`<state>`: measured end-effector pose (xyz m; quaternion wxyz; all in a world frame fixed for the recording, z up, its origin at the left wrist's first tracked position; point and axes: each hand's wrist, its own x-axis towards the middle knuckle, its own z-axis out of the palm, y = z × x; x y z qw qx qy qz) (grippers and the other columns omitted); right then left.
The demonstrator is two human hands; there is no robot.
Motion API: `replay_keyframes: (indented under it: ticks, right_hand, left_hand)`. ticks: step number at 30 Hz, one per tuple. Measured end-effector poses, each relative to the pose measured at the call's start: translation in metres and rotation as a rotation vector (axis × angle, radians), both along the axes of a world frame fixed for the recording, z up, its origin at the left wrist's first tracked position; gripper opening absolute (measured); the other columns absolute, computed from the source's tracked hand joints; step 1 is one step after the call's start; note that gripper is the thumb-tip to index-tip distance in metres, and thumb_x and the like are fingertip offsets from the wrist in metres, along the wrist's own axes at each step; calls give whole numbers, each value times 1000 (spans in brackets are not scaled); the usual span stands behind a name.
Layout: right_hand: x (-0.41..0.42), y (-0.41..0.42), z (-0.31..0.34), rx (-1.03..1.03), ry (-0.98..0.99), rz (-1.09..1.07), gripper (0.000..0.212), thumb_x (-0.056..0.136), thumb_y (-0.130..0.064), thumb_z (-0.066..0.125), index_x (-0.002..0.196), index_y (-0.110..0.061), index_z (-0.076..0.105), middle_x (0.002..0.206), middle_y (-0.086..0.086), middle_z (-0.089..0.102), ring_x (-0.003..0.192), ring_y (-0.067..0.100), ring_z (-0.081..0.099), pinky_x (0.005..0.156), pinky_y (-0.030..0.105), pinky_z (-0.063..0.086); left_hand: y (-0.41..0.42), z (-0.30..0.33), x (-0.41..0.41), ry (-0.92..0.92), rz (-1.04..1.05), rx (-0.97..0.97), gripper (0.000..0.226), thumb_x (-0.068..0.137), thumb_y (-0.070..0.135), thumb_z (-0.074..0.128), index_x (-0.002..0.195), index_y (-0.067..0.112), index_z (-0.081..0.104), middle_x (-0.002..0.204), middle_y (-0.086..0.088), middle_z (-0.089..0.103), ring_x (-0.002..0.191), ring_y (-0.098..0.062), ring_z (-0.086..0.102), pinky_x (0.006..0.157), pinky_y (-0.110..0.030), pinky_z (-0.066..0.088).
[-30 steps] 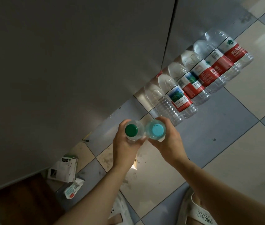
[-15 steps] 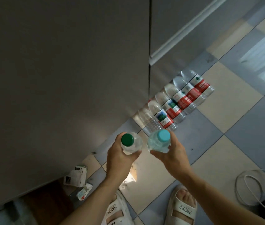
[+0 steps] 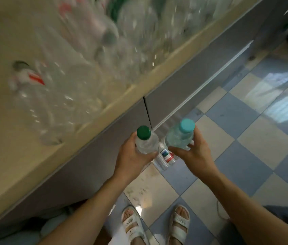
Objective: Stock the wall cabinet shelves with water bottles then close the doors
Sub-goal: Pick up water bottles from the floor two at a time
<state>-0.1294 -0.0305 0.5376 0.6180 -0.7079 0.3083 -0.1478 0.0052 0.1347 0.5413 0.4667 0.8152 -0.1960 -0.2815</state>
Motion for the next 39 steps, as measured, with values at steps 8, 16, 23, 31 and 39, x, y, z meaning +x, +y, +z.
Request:
replay_keyframes:
  ticks: [8, 16, 23, 31, 39]
  right_hand:
    - [-29, -10, 180, -65, -33, 75, 63, 72, -36, 89, 123, -45, 53, 117, -27, 65, 108, -3, 64, 81, 18, 55]
    - [18, -24, 349, -169, -295, 169, 56, 67, -33, 90, 116, -39, 63, 112, -16, 74, 102, 2, 70, 80, 17, 56]
    - [110, -4, 518, -274, -559, 295, 54, 66, -37, 91, 114, -36, 66, 111, -12, 76, 103, 8, 71, 84, 27, 59]
    - [215, 43, 674, -135, -841, 397, 55, 58, -37, 90, 110, -29, 71, 108, -1, 78, 101, 20, 75, 87, 44, 58]
    - [302, 83, 777, -276, -963, 458, 50, 70, -32, 90, 115, -23, 70, 104, -2, 78, 96, 20, 76, 88, 48, 60]
  left_hand:
    - [5, 178, -33, -66, 10, -161, 59, 61, 45, 91, 113, 43, 62, 105, 26, 69, 98, 5, 65, 74, -13, 54]
    - [3, 354, 6, -294, 95, -416, 53, 67, 35, 92, 113, 30, 66, 104, 13, 74, 96, -6, 71, 76, -20, 56]
    - [42, 526, 63, -537, 187, -523, 47, 74, 26, 90, 116, 25, 69, 103, 8, 77, 90, -5, 73, 72, -21, 58]
    - [87, 675, 144, -798, 357, -686, 41, 76, 33, 85, 114, 28, 67, 101, 17, 75, 89, 0, 71, 64, -11, 54]
    - [122, 772, 232, -969, 420, -900, 48, 81, 35, 82, 119, 52, 58, 110, 16, 75, 98, -4, 73, 77, -32, 61]
